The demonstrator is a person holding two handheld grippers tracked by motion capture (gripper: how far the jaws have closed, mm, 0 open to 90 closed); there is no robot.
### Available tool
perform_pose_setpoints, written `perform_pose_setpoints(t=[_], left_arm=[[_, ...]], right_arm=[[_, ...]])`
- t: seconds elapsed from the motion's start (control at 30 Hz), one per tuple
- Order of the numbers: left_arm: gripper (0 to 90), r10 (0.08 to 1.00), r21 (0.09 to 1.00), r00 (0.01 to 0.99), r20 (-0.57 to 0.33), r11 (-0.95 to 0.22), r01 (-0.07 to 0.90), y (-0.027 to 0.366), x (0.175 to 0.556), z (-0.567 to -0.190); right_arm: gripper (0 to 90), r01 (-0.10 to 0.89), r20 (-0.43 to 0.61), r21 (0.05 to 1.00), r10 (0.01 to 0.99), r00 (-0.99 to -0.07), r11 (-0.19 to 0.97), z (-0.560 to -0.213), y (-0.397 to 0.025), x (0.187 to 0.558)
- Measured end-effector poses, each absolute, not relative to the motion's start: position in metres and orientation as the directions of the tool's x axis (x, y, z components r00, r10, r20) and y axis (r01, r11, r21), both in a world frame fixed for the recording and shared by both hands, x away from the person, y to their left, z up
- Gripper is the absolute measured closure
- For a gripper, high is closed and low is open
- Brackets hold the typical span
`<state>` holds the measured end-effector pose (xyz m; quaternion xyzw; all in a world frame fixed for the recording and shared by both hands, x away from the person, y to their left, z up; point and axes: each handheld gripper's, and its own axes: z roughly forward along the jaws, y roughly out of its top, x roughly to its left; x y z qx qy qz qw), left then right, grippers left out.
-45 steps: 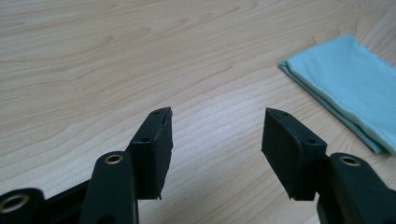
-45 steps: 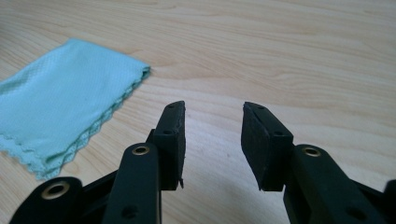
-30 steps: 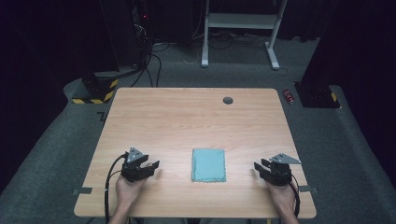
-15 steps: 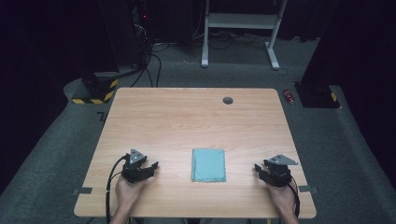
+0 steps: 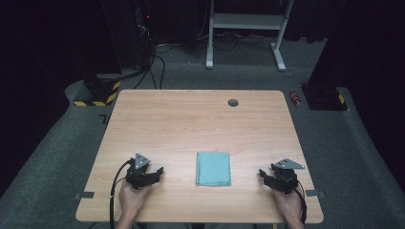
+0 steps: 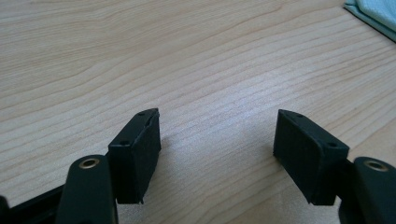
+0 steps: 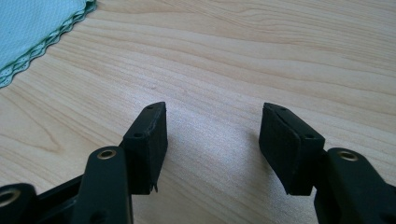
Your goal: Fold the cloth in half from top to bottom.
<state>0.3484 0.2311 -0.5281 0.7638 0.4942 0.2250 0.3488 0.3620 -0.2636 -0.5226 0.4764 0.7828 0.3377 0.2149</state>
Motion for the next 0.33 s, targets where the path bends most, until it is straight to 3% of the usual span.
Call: perform_pose_setpoints(t=[0.33], left_arm=[[31.8,0.911,0.754,0.413,-0.001,-0.271,0.598,0.2313,0.3484,-0.5281]], right_arm=[[42.0,0.601,-0.014,0.734,0.891,-0.454,0.317,-0.5225,-0.2635,0.3619]])
